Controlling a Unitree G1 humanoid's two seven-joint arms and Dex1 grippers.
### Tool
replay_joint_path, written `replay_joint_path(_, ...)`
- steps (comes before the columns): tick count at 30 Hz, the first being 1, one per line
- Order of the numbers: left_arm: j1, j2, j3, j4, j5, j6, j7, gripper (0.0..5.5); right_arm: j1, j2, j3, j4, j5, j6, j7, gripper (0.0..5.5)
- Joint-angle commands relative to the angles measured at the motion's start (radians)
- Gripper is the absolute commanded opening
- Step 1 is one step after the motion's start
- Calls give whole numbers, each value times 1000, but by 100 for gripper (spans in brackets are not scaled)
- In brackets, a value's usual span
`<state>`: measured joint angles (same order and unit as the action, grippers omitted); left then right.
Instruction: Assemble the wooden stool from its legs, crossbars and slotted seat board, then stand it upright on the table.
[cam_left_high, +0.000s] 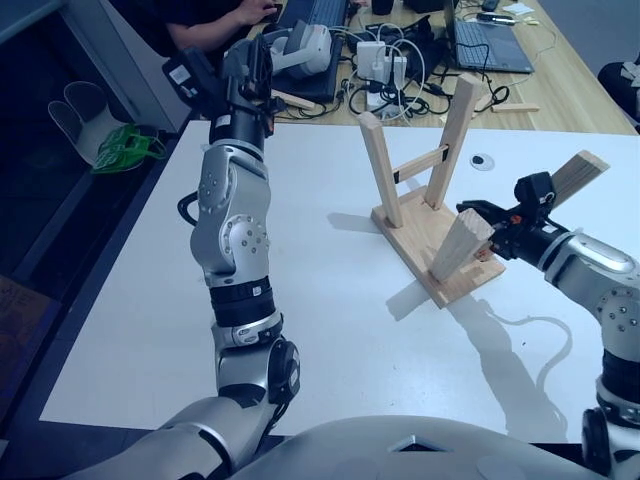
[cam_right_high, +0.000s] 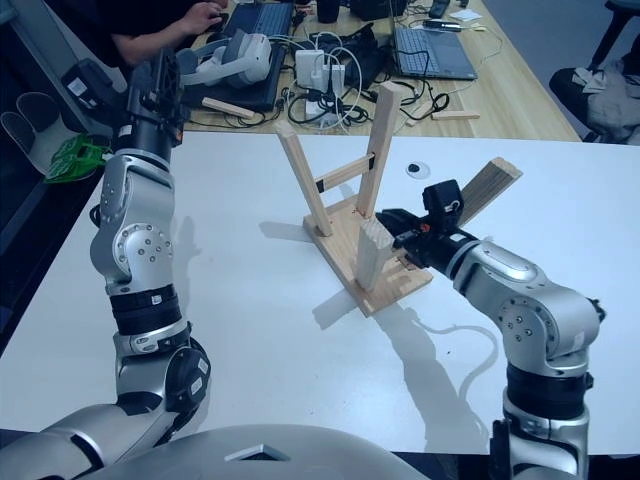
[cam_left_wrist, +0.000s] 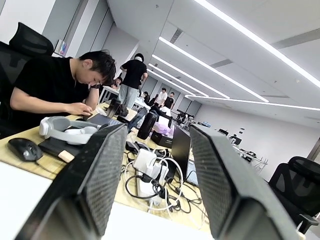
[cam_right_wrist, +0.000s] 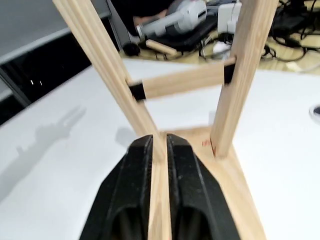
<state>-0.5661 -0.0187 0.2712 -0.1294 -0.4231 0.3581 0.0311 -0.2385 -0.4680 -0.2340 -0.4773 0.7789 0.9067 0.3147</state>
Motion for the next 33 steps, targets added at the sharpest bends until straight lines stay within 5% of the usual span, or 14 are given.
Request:
replay_joint_path(1,-1,-2,-13,12,4,-13,6,228,-91,-33,-91,2,98,13,16,6)
replay_joint_path(9,10,-9,-24,-8,-8,0,25,228,321,-320,94,290,-117,104,187,6)
replay_joint_path(19,5,-12,-29,11,-12,1,30,228,43,-151,-13,283,-115,-316,221,6)
replay_joint_path(24,5,7,-55,51,-2,65,14,228,-141,-95,-6,167,-27,-256,169,6)
replay_joint_path(33,-18,55,-174,143,22,199,-99,228,-161,-120,-28,142,43,-183,201,6)
